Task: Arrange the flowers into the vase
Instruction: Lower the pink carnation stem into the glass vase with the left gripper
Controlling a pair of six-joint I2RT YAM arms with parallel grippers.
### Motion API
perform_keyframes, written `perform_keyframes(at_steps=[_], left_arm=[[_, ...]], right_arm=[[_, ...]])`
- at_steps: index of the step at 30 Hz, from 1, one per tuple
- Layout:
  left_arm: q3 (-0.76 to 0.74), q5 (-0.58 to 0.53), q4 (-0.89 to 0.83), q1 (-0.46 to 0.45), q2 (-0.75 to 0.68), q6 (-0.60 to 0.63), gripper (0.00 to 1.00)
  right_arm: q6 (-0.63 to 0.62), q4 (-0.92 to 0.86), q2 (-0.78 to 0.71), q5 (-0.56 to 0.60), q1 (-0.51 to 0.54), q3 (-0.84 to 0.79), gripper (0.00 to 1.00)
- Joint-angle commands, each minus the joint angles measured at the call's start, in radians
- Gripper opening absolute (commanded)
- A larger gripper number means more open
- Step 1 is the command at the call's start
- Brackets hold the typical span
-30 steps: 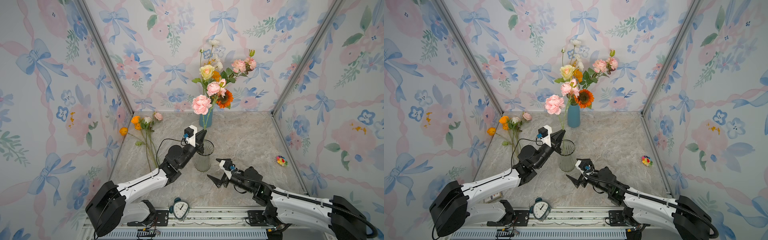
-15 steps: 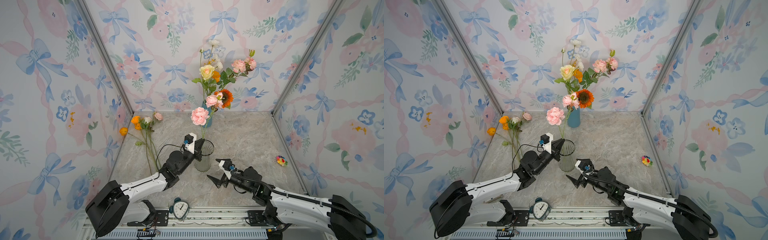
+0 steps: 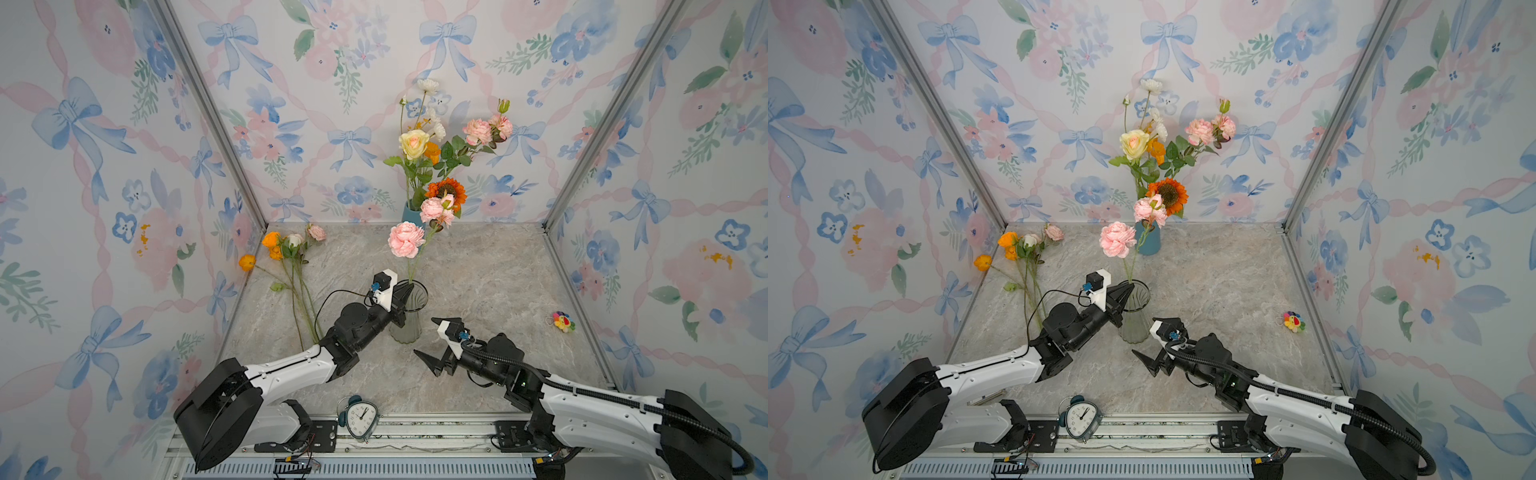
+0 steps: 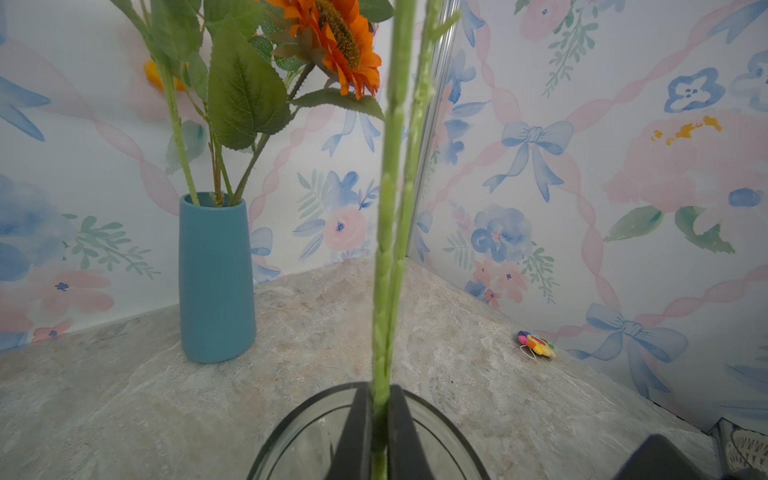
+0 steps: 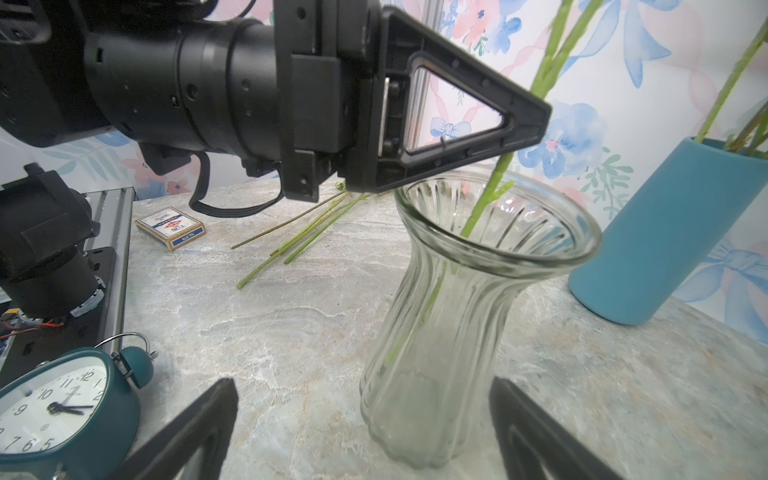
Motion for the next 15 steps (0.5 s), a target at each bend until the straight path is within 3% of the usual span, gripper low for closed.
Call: perform_keyframes(at_steps=[1, 15], left_arm=[[-0.009, 0.018, -0.004, -0.008, -0.012, -0.008, 0.09], [-0.023, -0.010, -0.087, -0.008, -0.107, -0.002, 0.24]], right_arm=[[-0.001, 0.007, 0.008, -0.010, -0.008, 0.000, 0.97], [-0.003, 0.007, 0.008, -0.010, -0.009, 0.001, 0.97]])
